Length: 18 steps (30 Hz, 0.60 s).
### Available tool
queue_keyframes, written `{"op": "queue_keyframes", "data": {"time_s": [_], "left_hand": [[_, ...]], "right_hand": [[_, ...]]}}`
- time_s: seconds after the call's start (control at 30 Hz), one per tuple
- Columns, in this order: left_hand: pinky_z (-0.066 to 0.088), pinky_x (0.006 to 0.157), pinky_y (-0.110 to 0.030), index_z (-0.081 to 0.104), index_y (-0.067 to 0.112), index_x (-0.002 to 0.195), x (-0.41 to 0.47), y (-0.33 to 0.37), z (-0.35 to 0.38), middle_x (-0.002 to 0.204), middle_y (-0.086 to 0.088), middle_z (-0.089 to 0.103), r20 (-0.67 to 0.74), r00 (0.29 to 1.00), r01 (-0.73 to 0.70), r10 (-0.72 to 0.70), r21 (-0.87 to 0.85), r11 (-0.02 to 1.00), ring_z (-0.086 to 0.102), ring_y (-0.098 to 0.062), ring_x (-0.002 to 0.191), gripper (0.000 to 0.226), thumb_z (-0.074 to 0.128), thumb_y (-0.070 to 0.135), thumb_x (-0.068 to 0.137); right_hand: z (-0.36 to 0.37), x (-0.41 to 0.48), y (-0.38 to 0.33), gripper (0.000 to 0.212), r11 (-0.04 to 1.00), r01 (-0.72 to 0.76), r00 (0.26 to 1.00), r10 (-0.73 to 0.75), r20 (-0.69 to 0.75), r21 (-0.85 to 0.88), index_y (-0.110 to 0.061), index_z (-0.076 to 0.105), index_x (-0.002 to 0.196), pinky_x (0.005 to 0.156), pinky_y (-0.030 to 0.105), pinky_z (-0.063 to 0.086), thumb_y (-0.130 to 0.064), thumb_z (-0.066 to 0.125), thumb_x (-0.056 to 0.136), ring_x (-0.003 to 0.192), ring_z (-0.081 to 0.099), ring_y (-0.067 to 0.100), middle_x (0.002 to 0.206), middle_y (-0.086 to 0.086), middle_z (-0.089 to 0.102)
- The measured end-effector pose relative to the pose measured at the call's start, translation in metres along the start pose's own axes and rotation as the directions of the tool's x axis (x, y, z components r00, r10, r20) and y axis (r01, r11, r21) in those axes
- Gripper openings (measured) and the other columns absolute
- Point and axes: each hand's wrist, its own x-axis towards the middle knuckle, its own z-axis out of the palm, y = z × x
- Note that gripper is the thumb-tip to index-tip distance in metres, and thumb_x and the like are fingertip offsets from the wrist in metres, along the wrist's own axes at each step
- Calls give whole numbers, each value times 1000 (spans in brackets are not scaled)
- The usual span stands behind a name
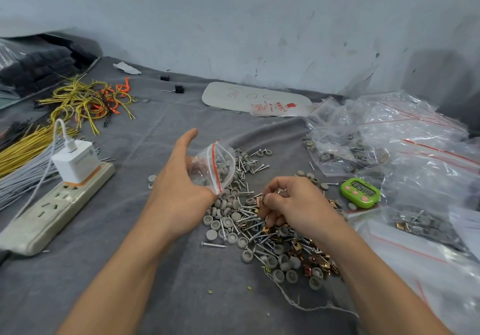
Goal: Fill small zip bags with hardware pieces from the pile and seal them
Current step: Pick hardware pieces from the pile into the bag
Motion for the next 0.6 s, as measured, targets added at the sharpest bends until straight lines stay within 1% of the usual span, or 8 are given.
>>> {"op": "queue_keyframes", "data": {"time_s": [0.07, 0.13, 0.23, 0.3, 0.37, 0.47, 0.5, 0.6], "left_hand": [[48, 99, -38, 24, 59, 146, 0, 0, 1, 112, 19, 69, 3, 1000, 0, 0, 7, 1000, 59, -2, 116, 106, 68, 31, 54], [48, 99, -39, 24, 60, 146, -1, 1, 1, 112, 20, 68, 2, 1000, 0, 0, 13, 1000, 59, -3, 117, 106, 67, 32, 53], [49, 97, -41, 24, 61, 145, -2, 1, 2, 113, 20, 68, 6, 1000, -2, 2, 13, 1000, 59, -3, 117, 106, 66, 32, 53], [50, 88, -35, 23, 61, 145, -1, 0, 3, 113, 20, 68, 10, 1000, -6, 6, 13, 1000, 60, -4, 114, 106, 67, 30, 53], [48, 79, -33, 23, 63, 144, 0, -1, 4, 114, 19, 68, 19, 1000, -9, 9, 8, 1000, 63, -9, 109, 106, 68, 25, 57], [48, 73, -35, 23, 64, 143, 2, -3, 4, 116, 16, 68, 27, 999, -18, 18, 2, 1000, 66, -17, 100, 106, 72, 12, 65], [48, 73, -35, 23, 64, 143, 2, -4, 4, 116, 15, 68, 27, 999, -19, 19, 5, 1000, 66, -17, 99, 106, 72, 10, 66], [51, 83, -39, 23, 63, 144, 0, -2, 3, 116, 16, 68, 23, 999, -23, 22, 14, 1000, 65, -17, 105, 106, 71, 16, 61]], "right_hand": [[-1, -2, -1, 14, 998, 29, 999, -31, -28, -50, -17, 63, 92, 69, 46, 58, -10, 55, 100, 67, 75, 20, 78, -2, 78], [-2, -3, -2, 16, 991, 68, 994, -78, -79, -116, -23, 63, 87, 76, 47, 59, -13, 58, 98, 72, 73, 19, 82, -4, 78], [-4, -4, -3, 17, 980, 92, 985, -115, -127, -179, -26, 64, 82, 68, 36, 53, -15, 61, 95, 69, 67, 6, 78, -11, 77], [-6, -5, -3, 16, 978, 90, 986, -114, -123, -188, -24, 64, 81, 62, 28, 47, -15, 62, 94, 59, 62, -1, 74, -12, 76], [-6, -7, -5, 16, 990, 81, 994, -89, -70, -115, -21, 64, 84, 62, 30, 49, -11, 59, 95, 59, 64, 6, 74, -6, 77], [-6, -9, -7, 15, 995, 35, 999, -39, 33, 97, -13, 61, 87, 58, 29, 47, -4, 54, 97, 63, 69, 16, 79, 5, 79], [-7, -9, -6, 15, 994, 26, 999, -30, 37, 108, -13, 61, 87, 58, 29, 47, -4, 55, 97, 63, 71, 17, 79, 6, 79], [-8, -10, -2, 10, 990, 44, 998, -49, -34, -132, -20, 66, 85, 56, 24, 51, -16, 64, 94, 61, 73, 11, 73, -2, 78]]}}
